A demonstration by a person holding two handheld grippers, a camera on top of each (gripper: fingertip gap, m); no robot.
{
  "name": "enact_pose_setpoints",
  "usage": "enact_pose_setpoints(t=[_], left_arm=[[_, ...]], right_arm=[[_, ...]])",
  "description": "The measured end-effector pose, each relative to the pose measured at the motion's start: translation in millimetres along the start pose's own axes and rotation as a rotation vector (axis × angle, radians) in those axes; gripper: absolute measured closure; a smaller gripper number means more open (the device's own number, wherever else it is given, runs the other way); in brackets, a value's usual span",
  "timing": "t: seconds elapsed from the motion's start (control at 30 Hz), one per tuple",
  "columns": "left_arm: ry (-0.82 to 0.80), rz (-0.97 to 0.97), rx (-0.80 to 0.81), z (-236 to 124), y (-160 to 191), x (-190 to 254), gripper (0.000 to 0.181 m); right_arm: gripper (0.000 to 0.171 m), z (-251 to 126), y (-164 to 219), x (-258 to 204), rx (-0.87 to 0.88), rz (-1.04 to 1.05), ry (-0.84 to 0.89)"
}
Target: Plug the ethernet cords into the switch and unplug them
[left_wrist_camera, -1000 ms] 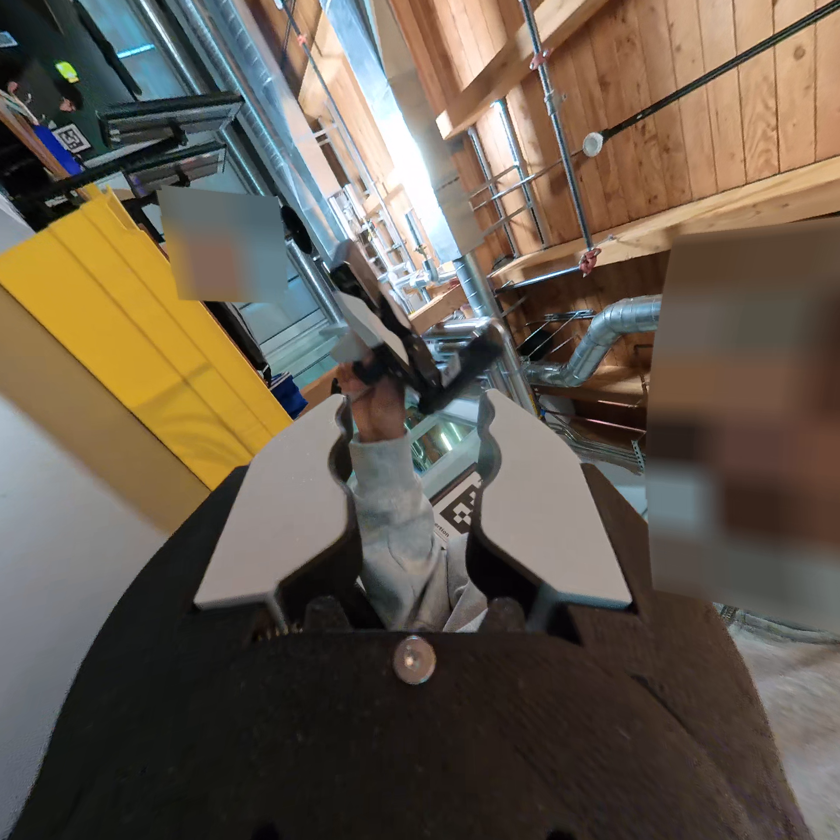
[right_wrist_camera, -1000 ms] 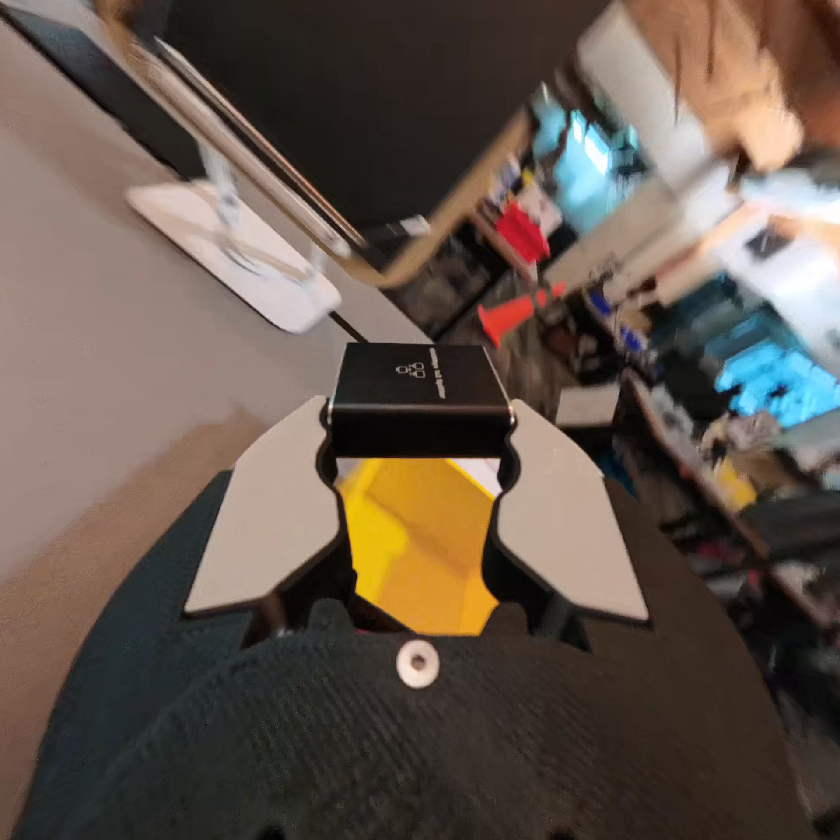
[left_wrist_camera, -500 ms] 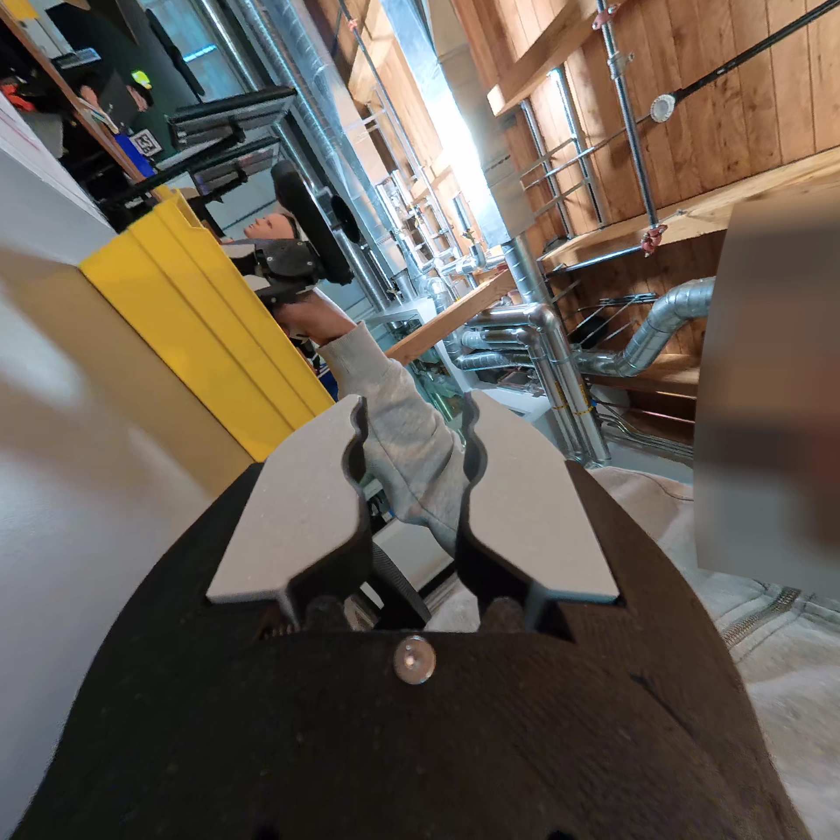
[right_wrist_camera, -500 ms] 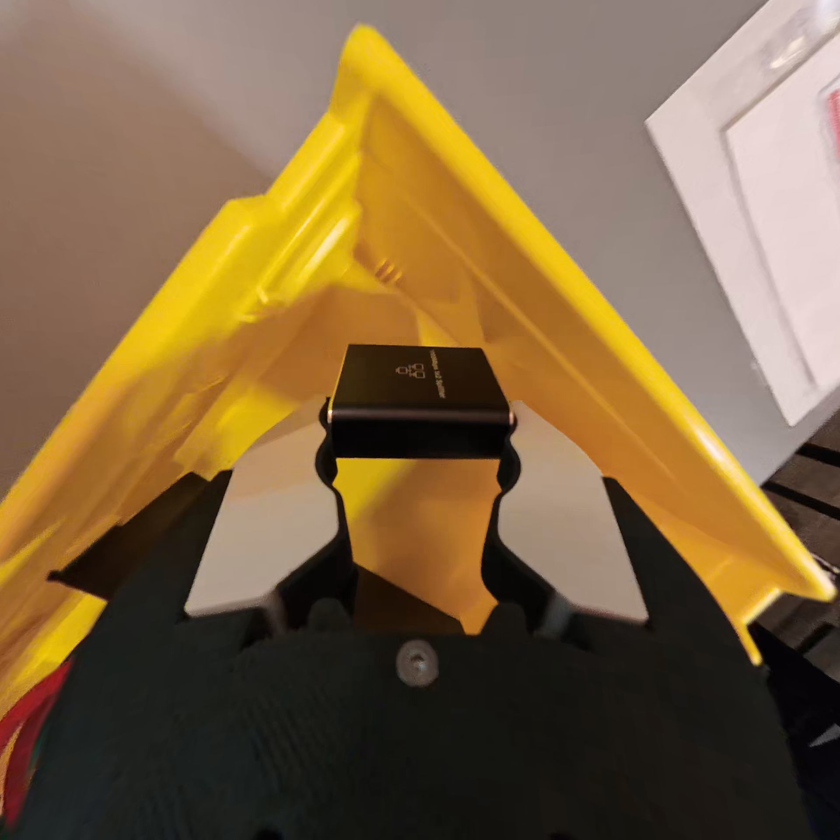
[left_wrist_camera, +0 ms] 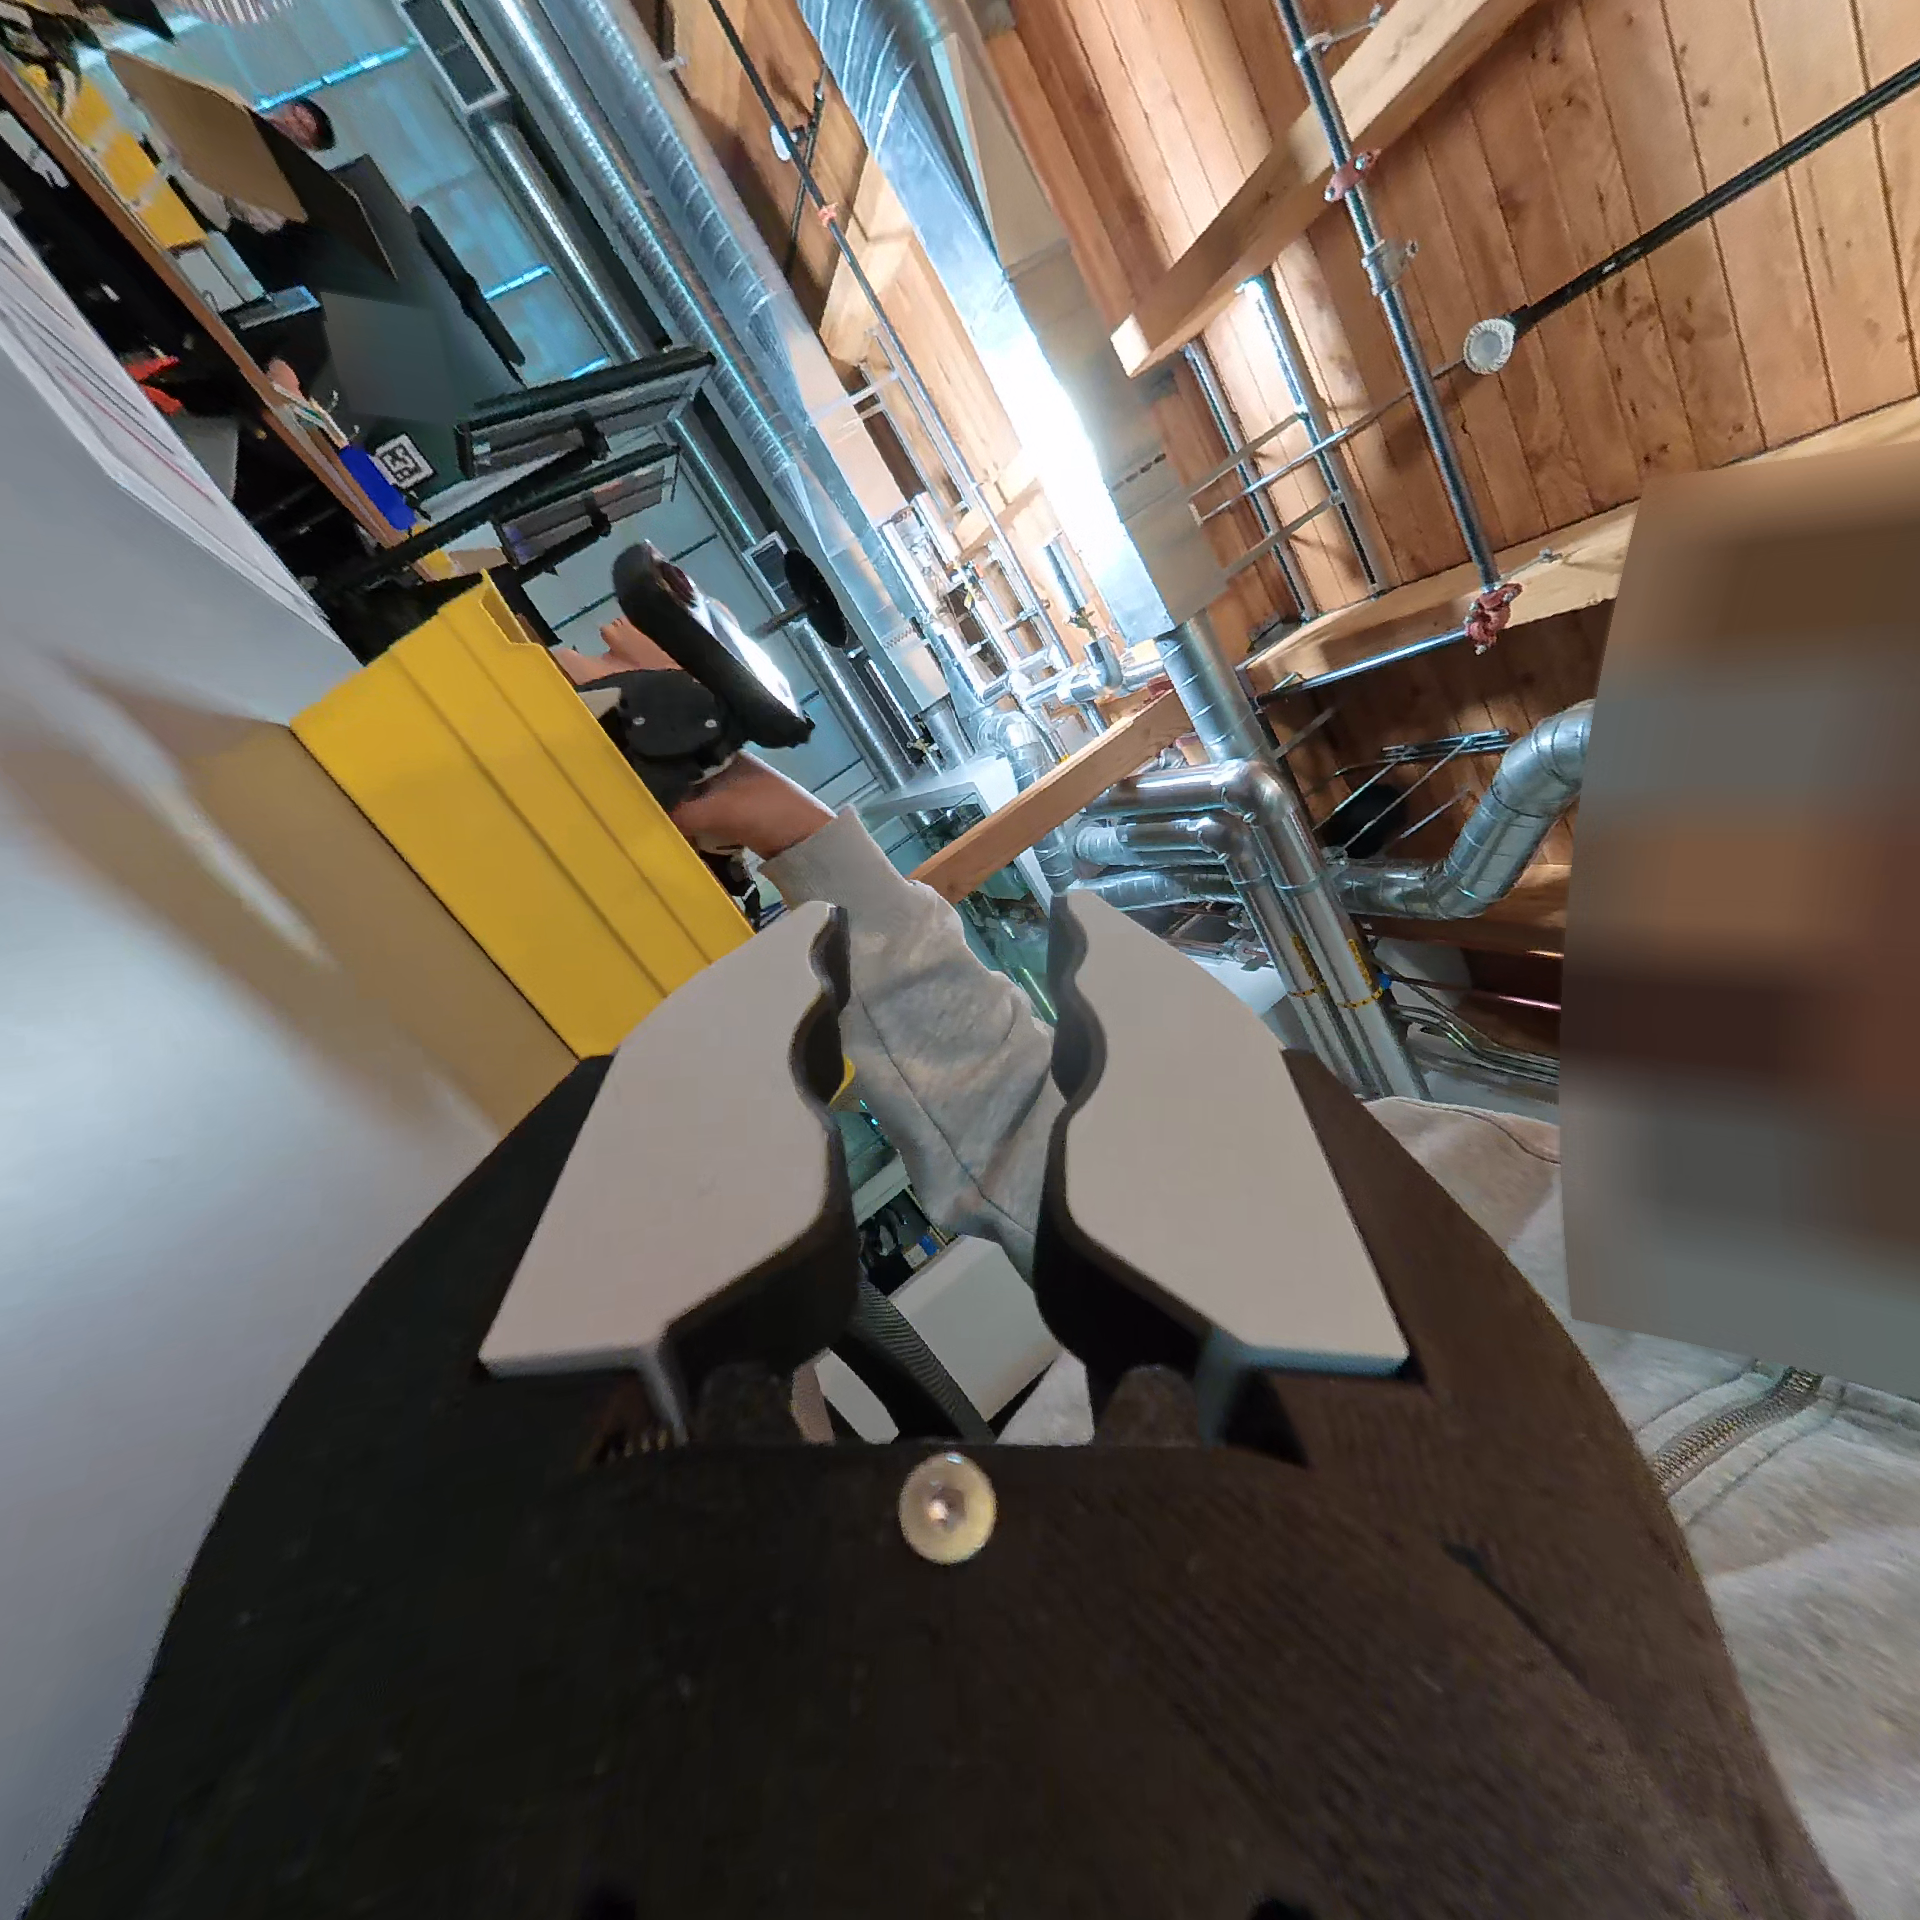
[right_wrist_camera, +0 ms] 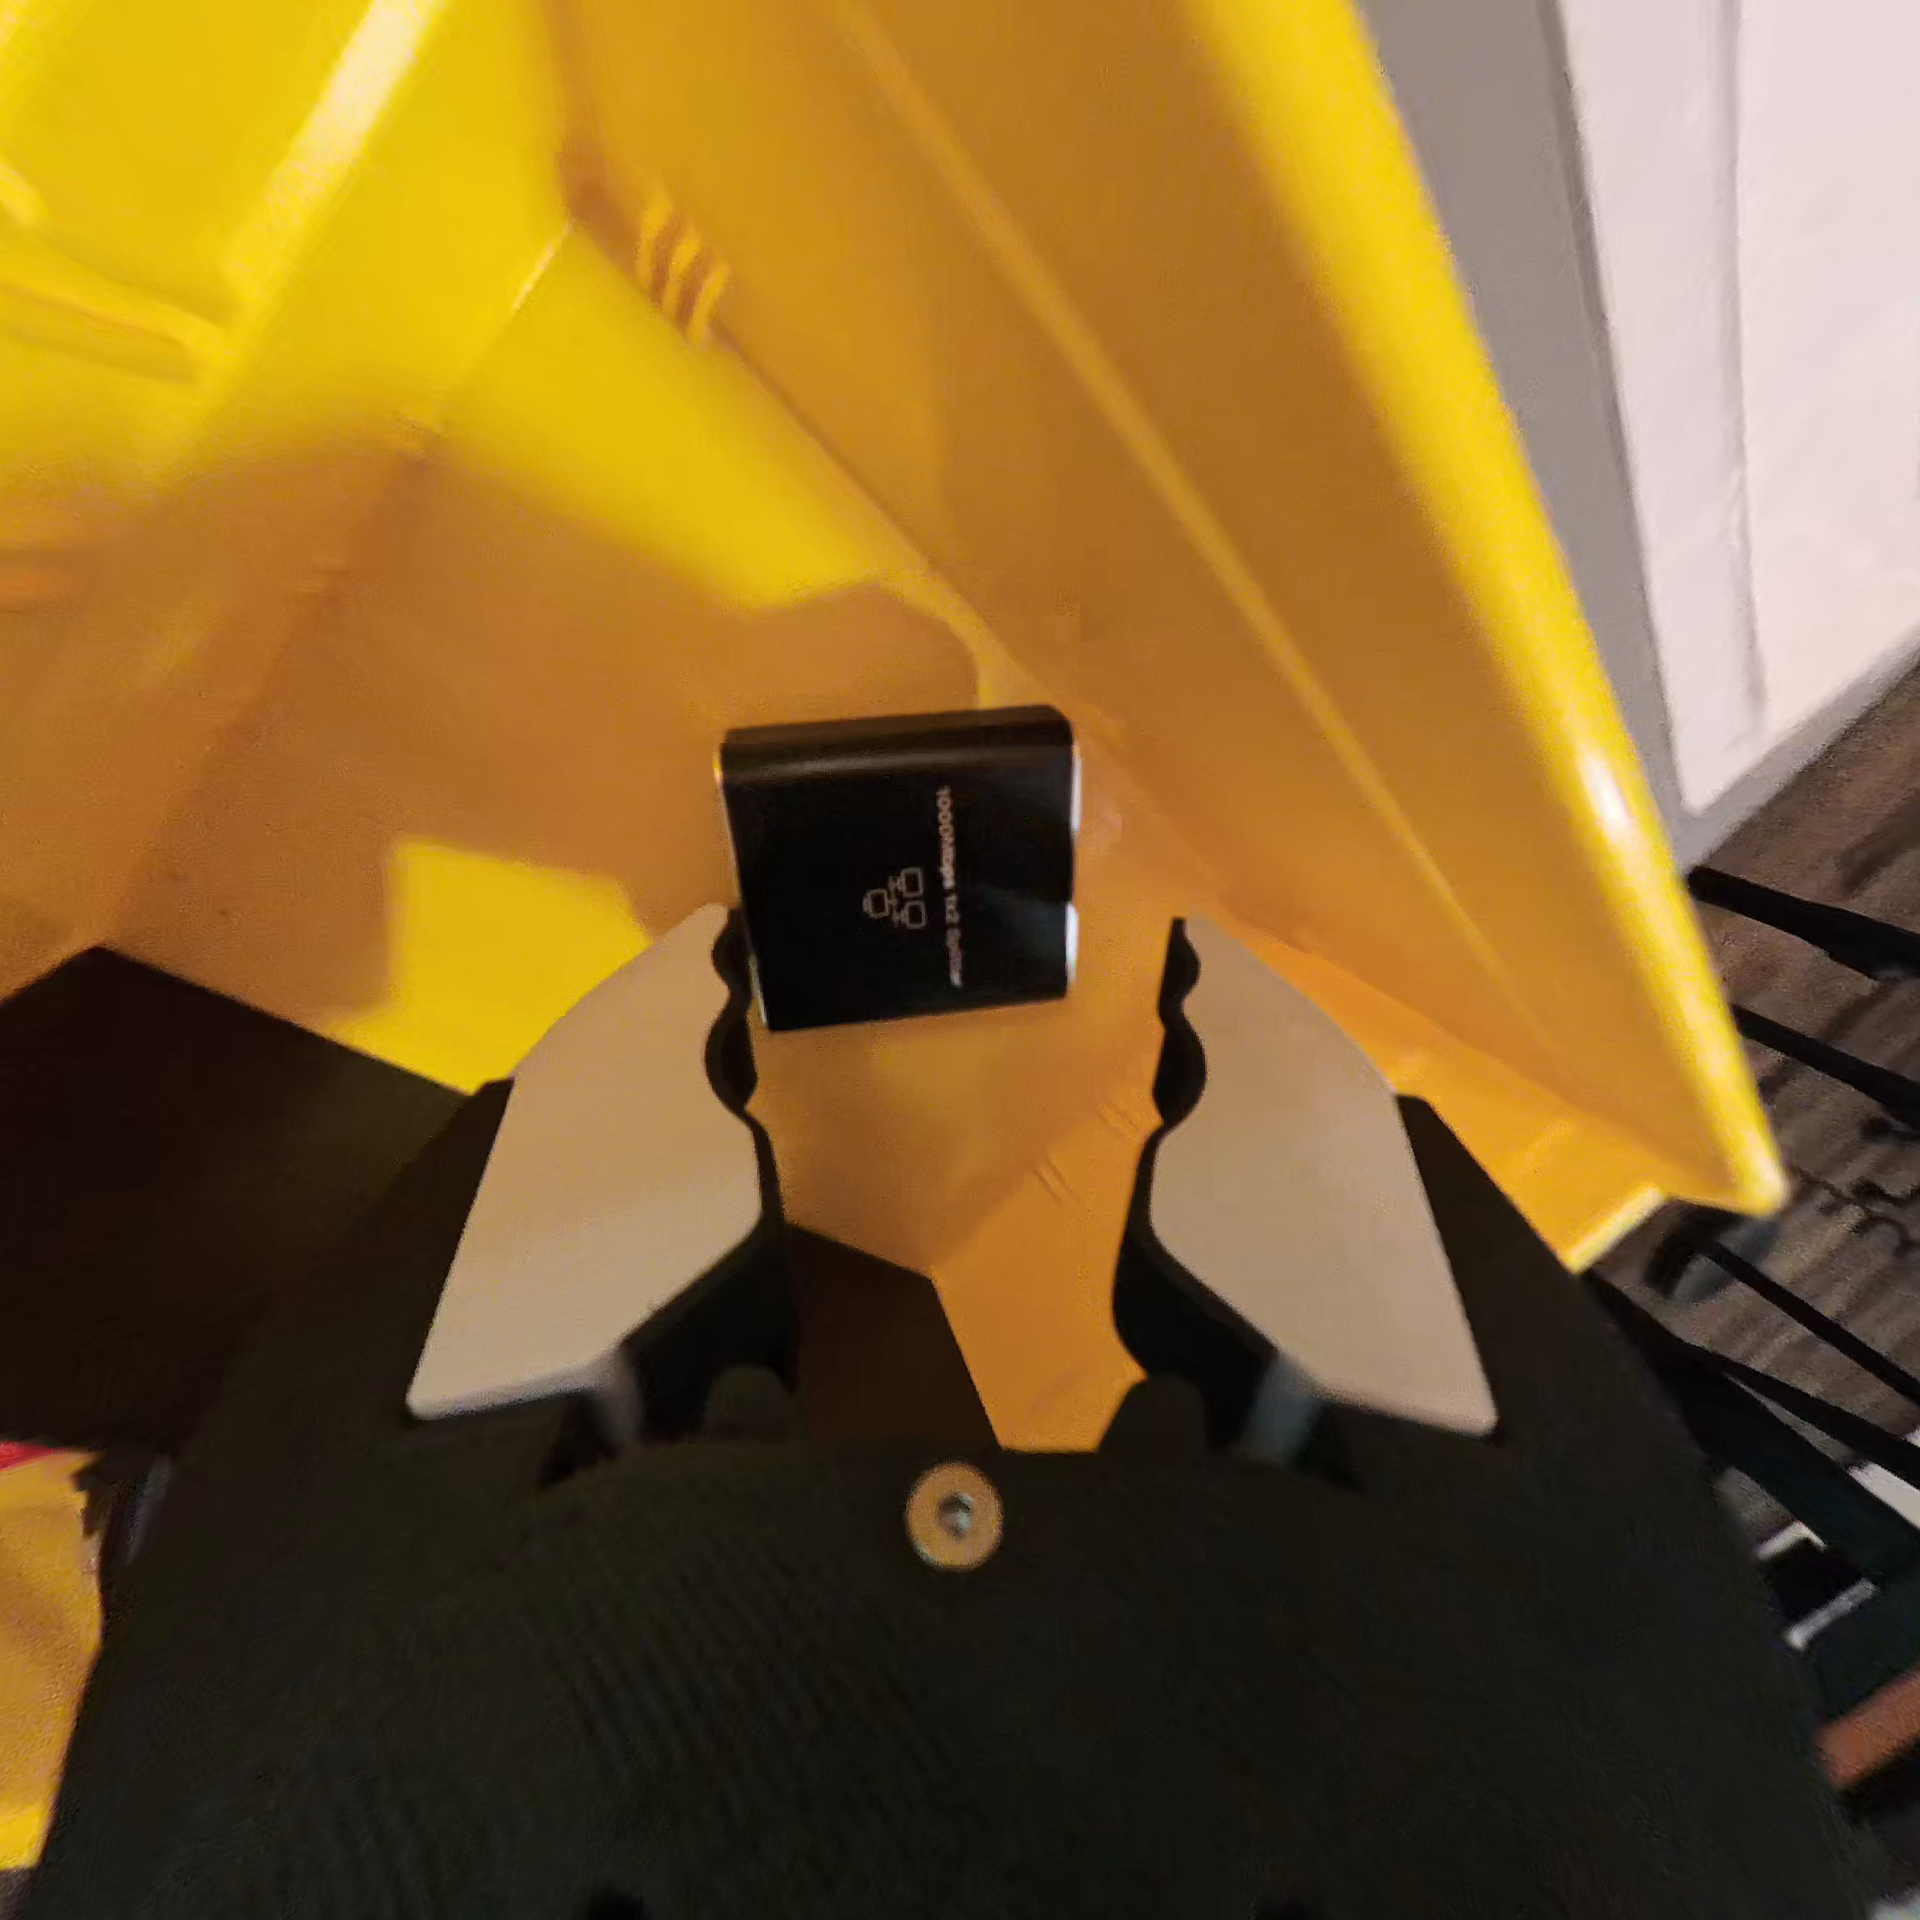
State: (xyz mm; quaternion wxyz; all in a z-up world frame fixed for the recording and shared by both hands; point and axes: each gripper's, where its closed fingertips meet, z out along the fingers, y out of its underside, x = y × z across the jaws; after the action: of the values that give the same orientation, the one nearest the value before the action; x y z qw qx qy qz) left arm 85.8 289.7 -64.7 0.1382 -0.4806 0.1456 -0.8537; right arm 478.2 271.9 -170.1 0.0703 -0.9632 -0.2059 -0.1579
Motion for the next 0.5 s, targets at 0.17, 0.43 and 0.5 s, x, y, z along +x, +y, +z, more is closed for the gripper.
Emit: enact_pose_setpoints(t=[0.17,0.43,0.5], left_arm=[[-0.006,0.011,0.013,-2,-10,-1,0.144],[-0.016,0.013,-0.001,5,-14,-7,0.141],[-0.016,0.022,-0.013,8,-11,-6,0.141]], right_arm=[[0.104,-48,-13,1,0.156,0.039,0.184],[0.124,-163,-9,-49,0.735,0.250,0.462],[0.143,-186,8,-57,0.931,0.342,0.589]])
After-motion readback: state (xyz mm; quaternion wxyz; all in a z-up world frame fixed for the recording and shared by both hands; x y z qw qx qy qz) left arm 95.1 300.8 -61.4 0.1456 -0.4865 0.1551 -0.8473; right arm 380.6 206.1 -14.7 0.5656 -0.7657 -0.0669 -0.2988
